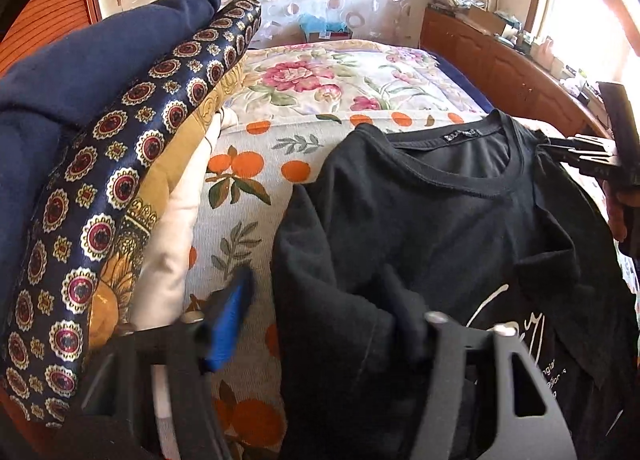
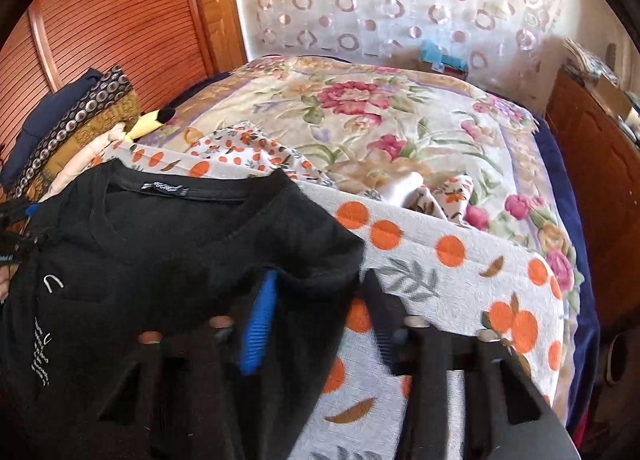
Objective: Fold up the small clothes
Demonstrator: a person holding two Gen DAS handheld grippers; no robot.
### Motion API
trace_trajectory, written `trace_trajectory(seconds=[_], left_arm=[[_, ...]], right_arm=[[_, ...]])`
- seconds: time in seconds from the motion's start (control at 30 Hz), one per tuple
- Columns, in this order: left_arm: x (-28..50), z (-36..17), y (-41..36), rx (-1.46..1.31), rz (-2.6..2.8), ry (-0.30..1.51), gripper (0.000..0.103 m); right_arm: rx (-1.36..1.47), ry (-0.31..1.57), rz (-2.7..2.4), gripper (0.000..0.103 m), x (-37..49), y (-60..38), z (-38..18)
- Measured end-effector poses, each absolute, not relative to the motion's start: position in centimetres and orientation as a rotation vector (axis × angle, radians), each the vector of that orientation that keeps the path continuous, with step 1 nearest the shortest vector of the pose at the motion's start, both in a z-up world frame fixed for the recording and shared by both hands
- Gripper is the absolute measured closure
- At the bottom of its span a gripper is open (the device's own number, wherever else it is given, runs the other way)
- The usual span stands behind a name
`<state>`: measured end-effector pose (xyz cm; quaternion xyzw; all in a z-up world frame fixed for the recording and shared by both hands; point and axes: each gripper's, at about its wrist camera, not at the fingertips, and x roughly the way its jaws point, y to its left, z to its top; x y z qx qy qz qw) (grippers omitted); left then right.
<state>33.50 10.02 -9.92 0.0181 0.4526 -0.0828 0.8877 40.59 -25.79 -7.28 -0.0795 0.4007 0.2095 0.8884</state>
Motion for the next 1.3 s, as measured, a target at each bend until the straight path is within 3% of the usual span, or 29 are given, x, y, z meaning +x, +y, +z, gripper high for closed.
trace_trajectory(seconds=[0.03,0.07,0.17,0.67,1.3], left_arm=[[33.6,-9.8,10.0,0.034,-0.176,0.935,0.065],[33.7,-9.8,10.1,0.036,-0.165,0.932,0.083],[33.4,-8.7,10.8,0.038,-0.11,0.875,0.091],[28.5,-2.9,10.7,0.059,-0.154,0.712,0.092],[9.1,-1.6,12.8,-0.018,-0.231,0.595,0.092]], right_arm=[[-0.17,0.839,0.455,0.091,40.8,-25.7,-7.3],[-0.179,0.848,0.482,0.093,40.6,-25.3,-7.2],[-0.272,0.802,0.426,0.095,39.7,-24.7,-6.9],[-0.226,0.654,0.406,0.096,33.8,-25.1,-3.2],[-0.116,0.578,0.452,0.095,11.7,-30.6,-3.3]])
